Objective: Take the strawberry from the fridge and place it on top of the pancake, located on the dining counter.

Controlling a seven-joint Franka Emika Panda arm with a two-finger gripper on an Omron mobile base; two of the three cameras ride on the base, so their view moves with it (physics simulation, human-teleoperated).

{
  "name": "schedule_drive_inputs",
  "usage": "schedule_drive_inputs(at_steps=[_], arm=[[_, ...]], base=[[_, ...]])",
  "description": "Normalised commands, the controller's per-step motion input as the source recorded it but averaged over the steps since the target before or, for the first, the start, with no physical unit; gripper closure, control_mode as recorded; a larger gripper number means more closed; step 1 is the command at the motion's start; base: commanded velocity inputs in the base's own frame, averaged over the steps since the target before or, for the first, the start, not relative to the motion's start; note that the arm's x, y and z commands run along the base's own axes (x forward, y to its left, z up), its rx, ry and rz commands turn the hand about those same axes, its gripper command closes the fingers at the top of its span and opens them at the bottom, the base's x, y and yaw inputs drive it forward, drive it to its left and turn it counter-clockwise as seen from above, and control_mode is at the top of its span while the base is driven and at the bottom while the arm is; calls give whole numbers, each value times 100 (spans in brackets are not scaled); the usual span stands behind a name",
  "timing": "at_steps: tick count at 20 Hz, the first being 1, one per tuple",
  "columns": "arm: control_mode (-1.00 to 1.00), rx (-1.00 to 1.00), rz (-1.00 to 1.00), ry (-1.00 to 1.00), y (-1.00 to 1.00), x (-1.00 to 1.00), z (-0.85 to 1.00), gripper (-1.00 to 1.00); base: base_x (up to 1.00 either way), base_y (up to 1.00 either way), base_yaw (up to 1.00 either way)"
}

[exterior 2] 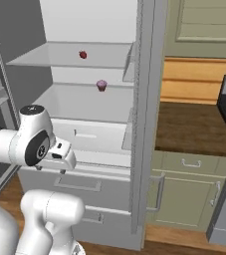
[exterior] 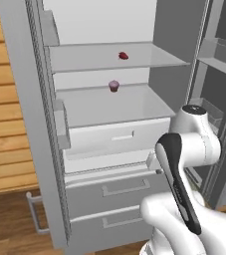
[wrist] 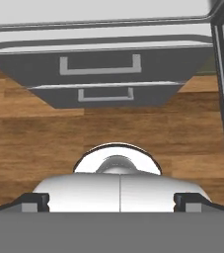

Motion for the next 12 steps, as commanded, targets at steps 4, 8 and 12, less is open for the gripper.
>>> schedule_drive_inputs(at_steps=[4, 8, 12], arm=[[100, 0, 0, 0, 0, 0, 0, -100], [100, 0, 0, 0, 0, 0, 0, -100], [100, 0, 0, 0, 0, 0, 0, -100]], base=[[28, 8, 0], [53, 8, 0], [60, 20, 0]])
